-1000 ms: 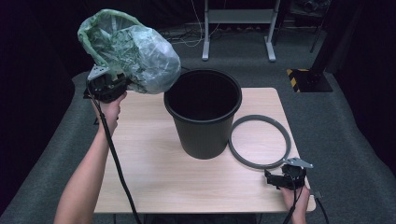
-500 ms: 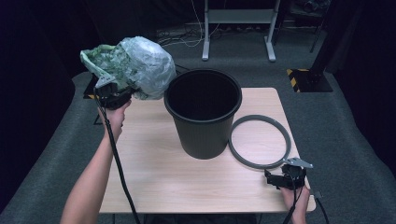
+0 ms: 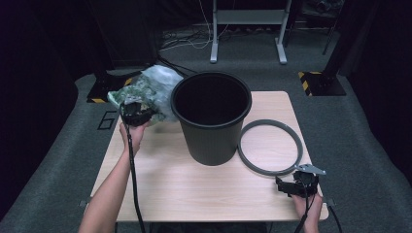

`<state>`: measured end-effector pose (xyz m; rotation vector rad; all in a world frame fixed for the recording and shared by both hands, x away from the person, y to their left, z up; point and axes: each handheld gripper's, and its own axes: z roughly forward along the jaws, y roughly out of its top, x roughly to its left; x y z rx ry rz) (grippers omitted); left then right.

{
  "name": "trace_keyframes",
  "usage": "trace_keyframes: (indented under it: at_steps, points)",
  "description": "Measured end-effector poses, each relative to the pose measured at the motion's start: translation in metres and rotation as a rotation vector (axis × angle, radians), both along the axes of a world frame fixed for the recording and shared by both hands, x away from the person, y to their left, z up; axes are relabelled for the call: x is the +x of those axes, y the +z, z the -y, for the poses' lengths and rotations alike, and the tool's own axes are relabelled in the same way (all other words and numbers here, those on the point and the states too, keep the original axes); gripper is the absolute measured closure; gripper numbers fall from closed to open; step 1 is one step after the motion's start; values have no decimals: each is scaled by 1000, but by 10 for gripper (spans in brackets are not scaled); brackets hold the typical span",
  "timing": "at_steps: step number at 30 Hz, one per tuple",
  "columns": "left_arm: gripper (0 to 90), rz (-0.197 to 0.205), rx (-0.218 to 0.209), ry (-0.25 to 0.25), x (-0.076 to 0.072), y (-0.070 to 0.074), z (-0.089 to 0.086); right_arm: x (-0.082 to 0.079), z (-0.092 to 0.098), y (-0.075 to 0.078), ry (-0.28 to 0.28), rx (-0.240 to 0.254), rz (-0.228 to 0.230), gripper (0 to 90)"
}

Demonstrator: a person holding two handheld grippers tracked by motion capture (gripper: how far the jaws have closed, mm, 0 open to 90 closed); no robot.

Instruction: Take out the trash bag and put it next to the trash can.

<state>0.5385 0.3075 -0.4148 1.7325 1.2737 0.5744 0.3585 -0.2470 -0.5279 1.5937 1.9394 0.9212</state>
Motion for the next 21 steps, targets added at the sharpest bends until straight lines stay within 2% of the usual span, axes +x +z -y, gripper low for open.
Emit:
trace_keyframes:
  at_steps: [4, 8, 9, 11, 15, 18, 21]
  points:
    - [856, -59, 21, -3, 2, -20, 1, 0, 0, 0, -1, 0, -1, 11]
    - [849, -100, 37, -7, 3, -36, 4, 0, 0, 0, -3, -4, -6, 11]
    - [845, -103, 35, -8, 3, -38, 4, 0, -1, 0, -1, -5, -7, 11]
    - [841, -102, 61, -9, 2, -42, 6, 1, -1, 0, 0, -8, -8, 11]
    - [827, -113, 70, -1, 1, -47, 8, 1, 0, 0, -1, -3, -8, 13]
    - [803, -131, 70, 2, 1, -51, 7, 1, 0, 0, 0, -4, -10, 15]
    - [784, -132, 61, 16, 1, -54, 6, 1, -1, 0, 0, -6, -11, 17]
